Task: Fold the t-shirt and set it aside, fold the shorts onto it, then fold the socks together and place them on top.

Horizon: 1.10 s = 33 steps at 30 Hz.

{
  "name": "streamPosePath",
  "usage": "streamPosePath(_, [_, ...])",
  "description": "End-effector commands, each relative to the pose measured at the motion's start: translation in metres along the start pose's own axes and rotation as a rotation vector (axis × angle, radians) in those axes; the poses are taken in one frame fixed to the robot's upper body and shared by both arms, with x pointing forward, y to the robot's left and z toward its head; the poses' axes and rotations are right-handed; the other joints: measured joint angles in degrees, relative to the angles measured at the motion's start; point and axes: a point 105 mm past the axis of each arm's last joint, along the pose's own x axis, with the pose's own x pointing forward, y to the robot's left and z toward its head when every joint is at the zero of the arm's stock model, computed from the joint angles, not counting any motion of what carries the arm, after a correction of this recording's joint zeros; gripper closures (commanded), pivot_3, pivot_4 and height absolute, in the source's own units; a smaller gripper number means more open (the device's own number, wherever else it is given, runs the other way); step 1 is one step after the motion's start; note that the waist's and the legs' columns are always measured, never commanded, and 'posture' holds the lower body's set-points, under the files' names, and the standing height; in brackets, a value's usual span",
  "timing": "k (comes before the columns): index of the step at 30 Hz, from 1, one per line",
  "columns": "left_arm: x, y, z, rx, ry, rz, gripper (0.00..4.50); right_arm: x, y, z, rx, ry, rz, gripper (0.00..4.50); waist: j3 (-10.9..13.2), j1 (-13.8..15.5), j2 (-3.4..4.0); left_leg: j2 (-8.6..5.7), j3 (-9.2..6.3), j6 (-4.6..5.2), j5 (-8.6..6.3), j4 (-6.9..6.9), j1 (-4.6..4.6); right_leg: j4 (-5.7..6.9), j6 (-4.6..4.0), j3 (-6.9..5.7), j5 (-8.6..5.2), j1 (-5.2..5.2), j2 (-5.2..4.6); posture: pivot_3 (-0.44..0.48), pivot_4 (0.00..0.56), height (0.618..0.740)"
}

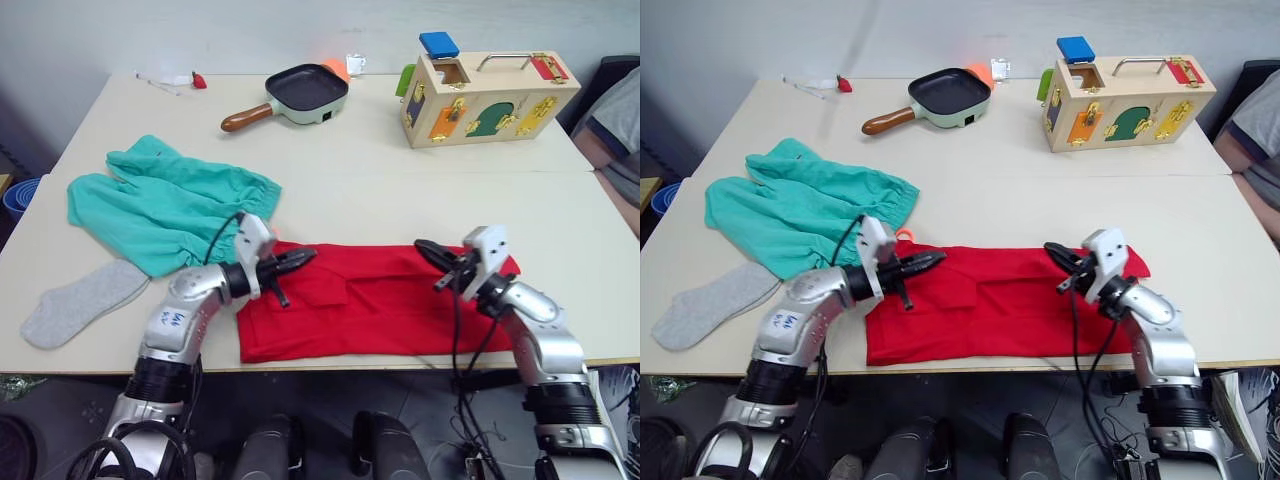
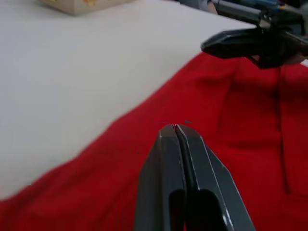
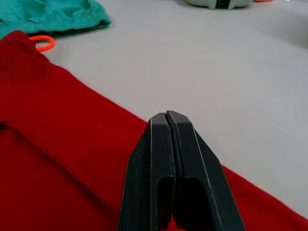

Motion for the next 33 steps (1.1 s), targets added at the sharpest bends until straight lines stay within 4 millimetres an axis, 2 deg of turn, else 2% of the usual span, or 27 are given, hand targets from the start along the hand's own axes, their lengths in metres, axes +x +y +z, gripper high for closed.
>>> streamPosePath(1, [-0.001,0.004,-0.004,0.047,0.013,0.073,4.47,-0.006,-0.018,-0.006,-0.032,0.031,-0.111,4.50,0.00,0.02,0.00,0.00,0.00,0.01,-0.01,0.00,0.00,-0.02,0.00,0.00,0.00,0.00,-0.02,0.000,0.150,0.740])
streamPosePath(6, [-0.021,0.023,-0.015,0.021,0.023,0.216,4.47,-0.037,-0.060,-0.021,-0.059,0.067,-0.244,4.50,0.00,-0.12,0.01,-0.01,0.00,0.02,-0.02,-0.03,0.00,-0.04,0.00,0.01,0.00,0.00,-0.01,0.000,0.150,0.740])
streamPosePath(11, [-0.040,0.033,-0.025,0.038,0.047,0.274,4.47,-0.070,-0.094,-0.024,-0.063,0.077,-0.309,4.50,0.00,-0.18,0.00,0.00,0.02,0.04,-0.02,-0.05,0.03,-0.07,0.00,0.00,0.00,0.02,0.01,0.000,0.150,0.740])
streamPosePath(15, [-0.046,0.030,-0.011,0.038,-0.065,0.224,4.47,-0.081,-0.101,-0.006,-0.016,0.005,-0.227,4.50,0.01,-0.27,0.02,0.01,0.03,0.04,-0.02,-0.05,0.04,-0.07,0.00,0.00,0.00,0.02,0.00,0.000,0.150,0.740])
streamPosePath(17, [-0.049,0.022,0.003,0.019,-0.137,0.146,4.50,-0.084,-0.093,0.001,0.048,0.023,-0.095,4.05,0.04,-0.33,0.06,0.05,0.03,0.06,-0.01,-0.05,0.03,-0.08,0.00,0.01,0.00,0.02,0.00,0.000,0.150,0.740])
streamPosePath(18, [-0.052,0.016,0.015,0.015,-0.187,0.099,4.31,-0.087,-0.096,0.007,0.042,0.060,-0.053,3.91,0.04,-0.33,0.07,0.05,0.03,0.06,-0.01,-0.05,0.03,-0.08,0.00,0.00,0.00,0.02,0.00,0.000,0.150,0.740])
streamPosePath(21, [-0.065,0.002,0.035,0.046,-0.239,-0.019,3.63,-0.094,-0.112,0.017,-0.021,0.193,-0.017,2.95,0.09,-0.43,0.16,0.05,0.02,0.10,-0.01,-0.04,0.02,-0.09,0.00,0.00,0.00,0.02,-0.04,0.000,0.150,0.740])
streamPosePath(25, [-0.085,-0.023,0.048,0.100,-0.237,-0.181,2.39,-0.088,-0.129,0.018,-0.040,0.394,0.007,1.56,0.10,-1.40,0.19,0.06,0.01,0.03,-0.02,-0.06,0.05,-0.11,-0.03,-0.01,-0.01,0.02,-0.03,0.000,0.150,0.740])
streamPosePath(29, [-0.097,-0.045,0.050,0.140,-0.180,-0.325,1.14,-0.078,-0.135,0.014,0.006,0.531,0.028,0.19,0.14,-1.81,0.26,0.13,0.00,-0.10,-0.10,-0.07,0.05,-0.15,-0.15,-0.03,-0.08,0.00,0.01,0.000,0.150,0.740])
streamPosePath(32, [-0.101,-0.049,0.053,0.151,-0.178,-0.351,0.17,-0.072,-0.134,0.008,0.048,0.614,0.039,0.15,0.21,-1.73,0.39,0.12,0.02,-0.10,-0.10,-0.08,0.01,-0.14,-0.18,-0.03,-0.10,-0.05,0.00,0.000,0.150,0.740])
streamPosePath(33, [-0.101,-0.050,0.052,0.152,-0.176,-0.351,0.04,-0.070,-0.134,0.005,0.055,0.636,0.035,0.15,0.21,-1.64,0.40,0.11,0.02,-0.10,-0.10,-0.08,0.01,-0.13,-0.18,-0.03,-0.10,-0.05,0.00,0.000,0.150,0.740])
